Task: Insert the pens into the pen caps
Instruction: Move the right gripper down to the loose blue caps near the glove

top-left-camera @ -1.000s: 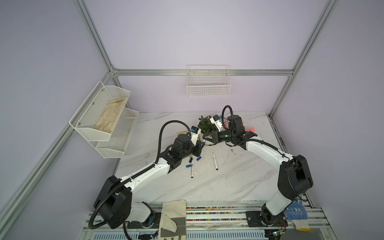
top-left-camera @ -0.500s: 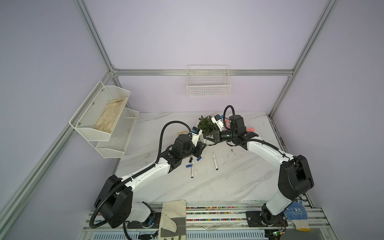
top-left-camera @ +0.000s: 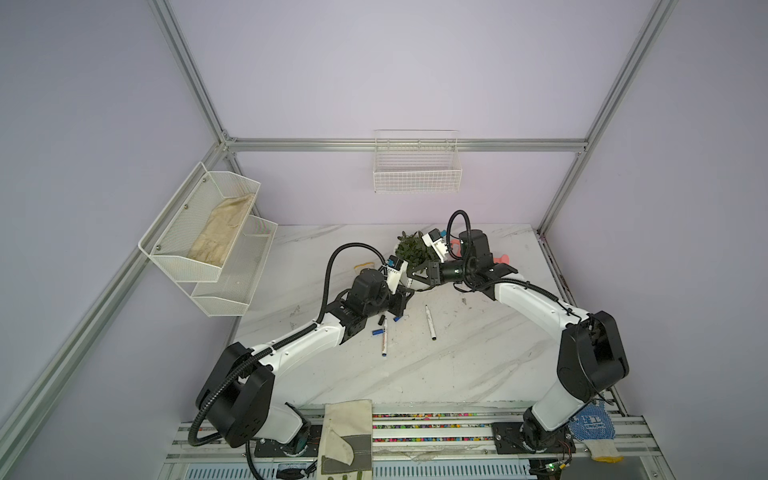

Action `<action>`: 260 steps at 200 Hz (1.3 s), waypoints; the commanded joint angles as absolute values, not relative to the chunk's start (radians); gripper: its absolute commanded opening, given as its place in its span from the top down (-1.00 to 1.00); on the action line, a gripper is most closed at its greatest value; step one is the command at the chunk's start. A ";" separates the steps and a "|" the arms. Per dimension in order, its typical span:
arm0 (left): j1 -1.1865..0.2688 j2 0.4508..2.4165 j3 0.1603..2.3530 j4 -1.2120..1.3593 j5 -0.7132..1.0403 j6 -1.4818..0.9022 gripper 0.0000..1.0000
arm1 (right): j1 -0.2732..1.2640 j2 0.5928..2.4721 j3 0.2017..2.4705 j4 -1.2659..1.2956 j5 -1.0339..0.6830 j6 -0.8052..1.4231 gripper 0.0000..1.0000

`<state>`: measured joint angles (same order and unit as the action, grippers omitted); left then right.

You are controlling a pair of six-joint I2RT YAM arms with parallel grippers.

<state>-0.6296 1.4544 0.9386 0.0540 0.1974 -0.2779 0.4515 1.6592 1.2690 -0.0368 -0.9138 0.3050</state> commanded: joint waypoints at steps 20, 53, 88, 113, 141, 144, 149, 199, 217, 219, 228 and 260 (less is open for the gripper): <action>-0.632 1.453 0.971 0.078 0.215 -0.277 0.82 | 0.453 1.621 1.260 -0.026 -0.931 0.295 0.92; -0.632 1.423 0.930 0.109 0.169 -0.293 1.00 | 0.453 1.618 1.260 -0.049 -0.902 0.290 0.74; -0.626 1.355 0.880 0.110 -0.063 -0.358 1.00 | 0.463 1.588 1.257 -0.149 -0.826 0.219 -0.05; -0.624 1.347 0.858 0.035 -0.352 -0.459 1.00 | 0.504 1.597 1.263 -0.295 -0.696 0.126 -0.09; -0.618 1.351 0.859 -0.052 -0.523 -0.531 1.00 | 0.592 1.694 1.298 -0.429 -0.490 0.042 -0.01; -0.617 1.352 0.859 -0.058 -0.532 -0.537 1.00 | 0.598 1.708 1.306 -0.440 -0.469 0.040 0.01; -0.615 1.351 0.861 -0.065 -0.541 -0.544 1.00 | 0.607 1.729 1.320 -0.454 -0.439 0.035 -0.01; -0.612 1.312 0.825 -0.076 -0.564 -0.570 1.00 | 0.721 1.968 1.516 -0.566 -0.235 -0.027 -0.31; -0.612 1.289 0.802 -0.082 -0.580 -0.583 1.00 | 0.740 2.032 1.563 -0.580 -0.164 -0.018 -0.32; -0.612 1.287 0.800 -0.083 -0.581 -0.584 1.00 | 0.740 2.039 1.568 -0.582 -0.157 -0.016 -0.32; -0.612 1.276 0.792 -0.085 -0.586 -0.592 1.00 | 0.742 2.065 1.593 -0.587 -0.129 -0.007 -0.33; -0.611 1.260 0.770 -0.090 -0.591 -0.600 1.00 | 0.751 2.138 1.649 -0.596 -0.045 0.000 -0.32</action>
